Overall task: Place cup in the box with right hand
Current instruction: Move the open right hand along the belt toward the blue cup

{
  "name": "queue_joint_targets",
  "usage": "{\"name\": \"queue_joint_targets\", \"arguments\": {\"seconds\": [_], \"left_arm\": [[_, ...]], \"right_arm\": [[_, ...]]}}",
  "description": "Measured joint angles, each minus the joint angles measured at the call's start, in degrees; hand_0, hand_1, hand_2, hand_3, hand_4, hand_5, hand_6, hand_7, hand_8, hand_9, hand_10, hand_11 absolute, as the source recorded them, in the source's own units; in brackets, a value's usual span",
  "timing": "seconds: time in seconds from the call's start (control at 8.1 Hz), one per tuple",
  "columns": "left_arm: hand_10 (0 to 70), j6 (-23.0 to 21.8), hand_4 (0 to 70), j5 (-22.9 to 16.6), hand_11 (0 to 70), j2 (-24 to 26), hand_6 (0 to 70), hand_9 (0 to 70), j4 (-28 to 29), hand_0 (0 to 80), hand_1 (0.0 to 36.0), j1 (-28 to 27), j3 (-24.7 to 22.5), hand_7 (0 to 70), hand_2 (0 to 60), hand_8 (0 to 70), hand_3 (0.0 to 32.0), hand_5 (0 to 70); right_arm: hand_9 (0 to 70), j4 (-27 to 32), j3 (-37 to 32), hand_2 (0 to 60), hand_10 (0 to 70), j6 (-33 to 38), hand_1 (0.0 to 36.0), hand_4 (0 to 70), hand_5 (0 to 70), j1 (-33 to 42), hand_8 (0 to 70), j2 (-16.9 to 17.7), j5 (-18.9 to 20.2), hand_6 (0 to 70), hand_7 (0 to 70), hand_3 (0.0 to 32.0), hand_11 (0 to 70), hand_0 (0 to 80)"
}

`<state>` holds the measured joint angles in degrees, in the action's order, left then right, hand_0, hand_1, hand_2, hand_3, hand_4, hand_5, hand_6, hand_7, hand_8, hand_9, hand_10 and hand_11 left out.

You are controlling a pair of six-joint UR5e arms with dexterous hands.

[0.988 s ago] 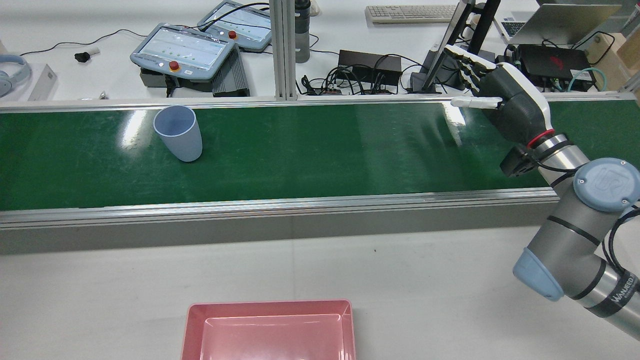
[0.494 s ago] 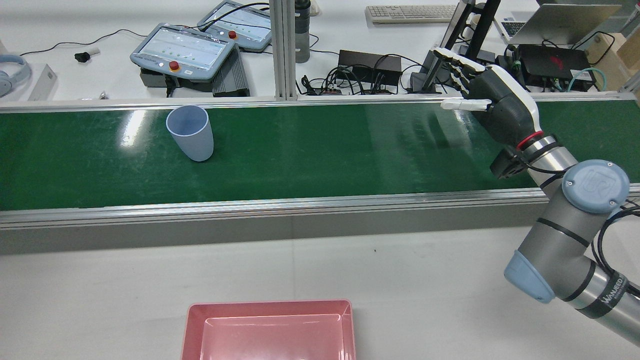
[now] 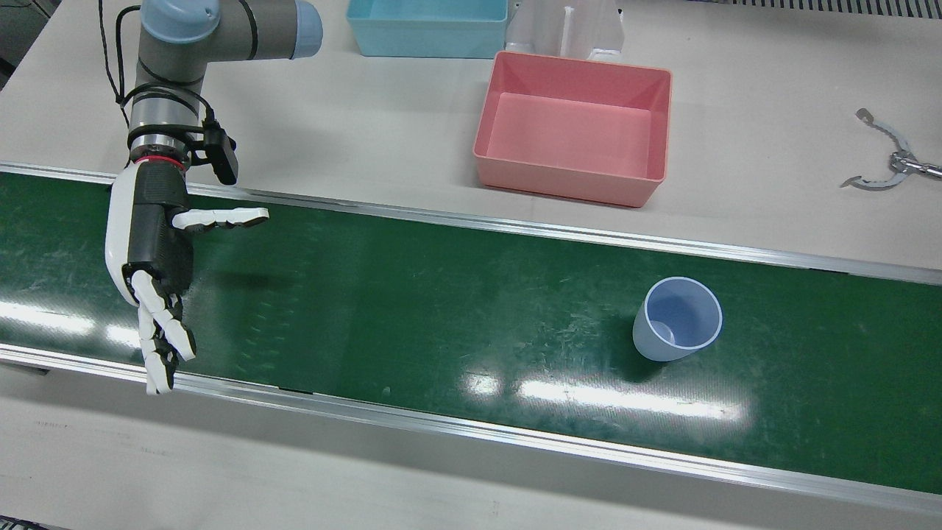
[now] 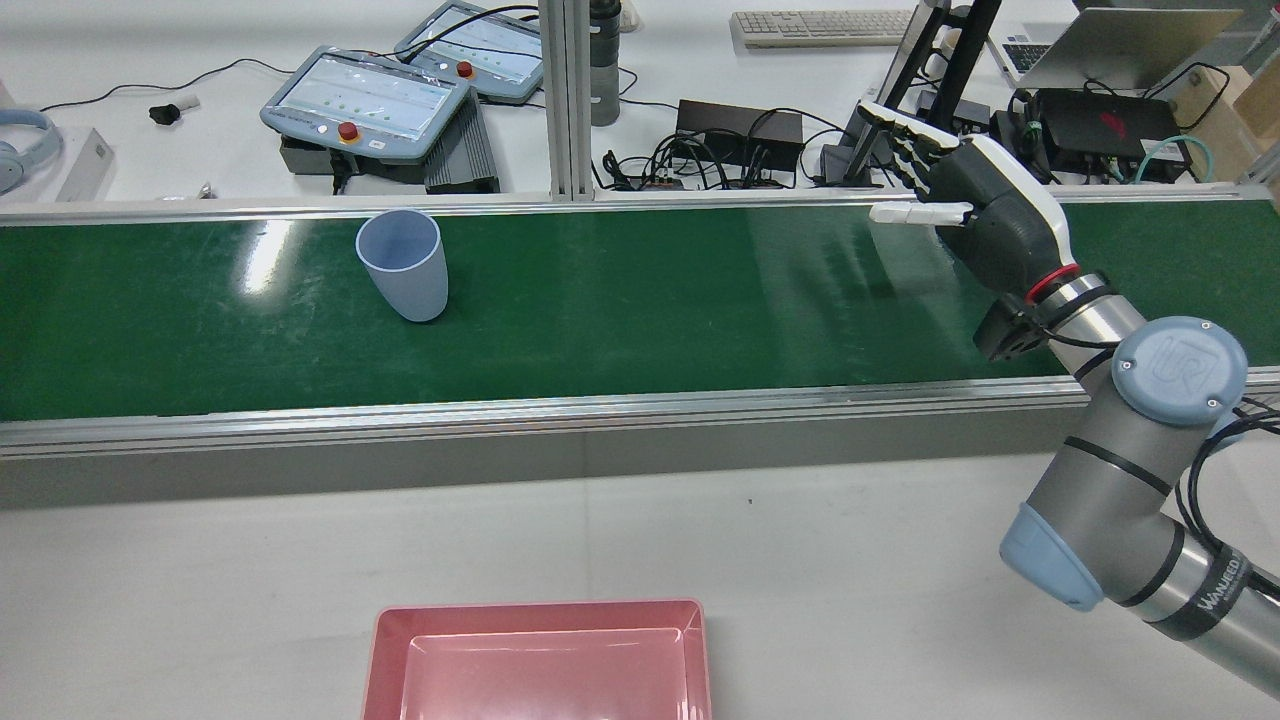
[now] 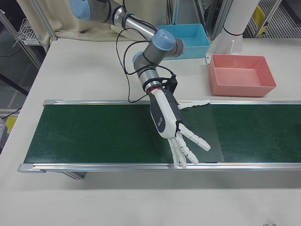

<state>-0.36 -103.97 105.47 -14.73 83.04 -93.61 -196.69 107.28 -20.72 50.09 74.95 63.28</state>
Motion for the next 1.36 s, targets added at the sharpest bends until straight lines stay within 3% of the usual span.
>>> {"name": "queue_joint_targets", "arguments": {"seconds": [0.37,0.74,1.36], "left_arm": [[0.0,-0.01,0.0,-0.06,0.0,0.0,0.0,0.0,-0.03,0.0,0.0,0.01,-0.07,0.0,0.0,0.0,0.0,0.0],[0.0,-0.01,0.0,-0.04,0.0,-0.02,0.0,0.0,-0.04,0.0,0.0,0.01,-0.08,0.0,0.0,0.0,0.0,0.0],[0.0,0.0,0.0,-0.03,0.0,0.0,0.0,0.0,-0.01,0.0,0.0,0.01,-0.06,0.0,0.0,0.0,0.0,0.0]], "right_arm": [[1.9,-6.24,1.98,3.5,0.0,-0.6,19.4,0.0,4.8,0.05,0.0,-1.17,0.03,3.9,13.0,0.0,0.0,49.8],[2.3,-6.68,2.1,3.7,0.0,-1.79,19.2,0.0,4.8,-2.21,0.0,-1.86,-2.49,3.9,13.0,0.0,0.0,49.7],[2.7,-6.83,2.26,3.2,0.0,-1.75,19.3,0.0,4.9,-2.88,0.0,-1.91,-2.94,4.1,14.2,0.0,0.0,49.7]]}}
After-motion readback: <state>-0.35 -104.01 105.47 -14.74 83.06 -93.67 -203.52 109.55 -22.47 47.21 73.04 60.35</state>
